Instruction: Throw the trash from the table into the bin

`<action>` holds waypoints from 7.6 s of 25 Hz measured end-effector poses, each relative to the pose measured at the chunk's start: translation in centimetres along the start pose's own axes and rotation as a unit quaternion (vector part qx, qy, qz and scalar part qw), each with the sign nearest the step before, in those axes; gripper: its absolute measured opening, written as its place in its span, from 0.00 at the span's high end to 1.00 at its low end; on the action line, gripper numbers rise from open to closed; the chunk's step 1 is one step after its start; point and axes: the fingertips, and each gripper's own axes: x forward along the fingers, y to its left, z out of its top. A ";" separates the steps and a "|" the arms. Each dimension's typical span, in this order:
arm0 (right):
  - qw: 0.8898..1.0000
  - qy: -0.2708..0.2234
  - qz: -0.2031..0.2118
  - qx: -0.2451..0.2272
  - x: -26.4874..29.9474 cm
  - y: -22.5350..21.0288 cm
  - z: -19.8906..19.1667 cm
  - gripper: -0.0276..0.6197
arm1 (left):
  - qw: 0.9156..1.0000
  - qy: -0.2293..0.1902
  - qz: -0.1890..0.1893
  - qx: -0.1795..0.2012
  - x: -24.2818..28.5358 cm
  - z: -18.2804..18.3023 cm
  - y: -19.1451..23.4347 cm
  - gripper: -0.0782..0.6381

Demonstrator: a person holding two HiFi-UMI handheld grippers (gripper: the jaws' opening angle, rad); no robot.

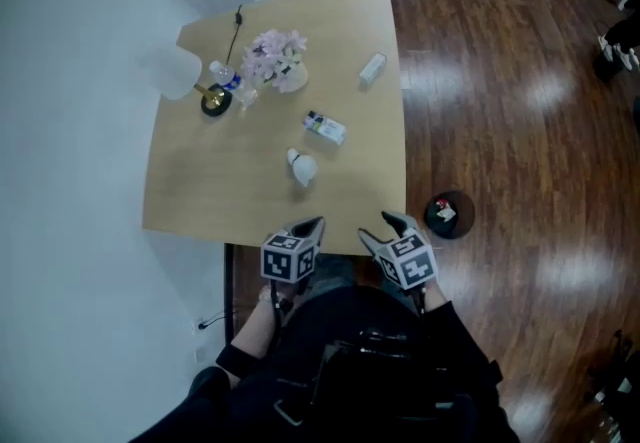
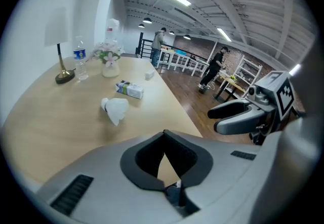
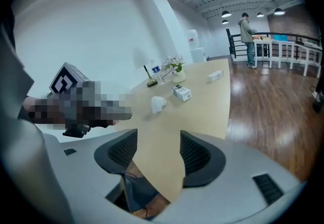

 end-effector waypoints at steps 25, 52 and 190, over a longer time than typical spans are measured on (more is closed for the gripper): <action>0.990 0.093 -0.077 -0.072 23.3 2.8 11.0 0.39 | 1.000 0.007 -0.003 0.006 2.9 4.9 20.3 0.89; 0.998 0.047 -0.048 -0.017 13.2 3.2 8.9 0.74 | 0.996 0.000 -0.059 0.065 2.3 5.8 12.8 0.89; 0.977 -0.043 -0.142 0.154 -2.9 -9.9 -1.7 0.60 | 0.987 0.028 -0.117 0.109 5.8 6.6 -7.1 0.89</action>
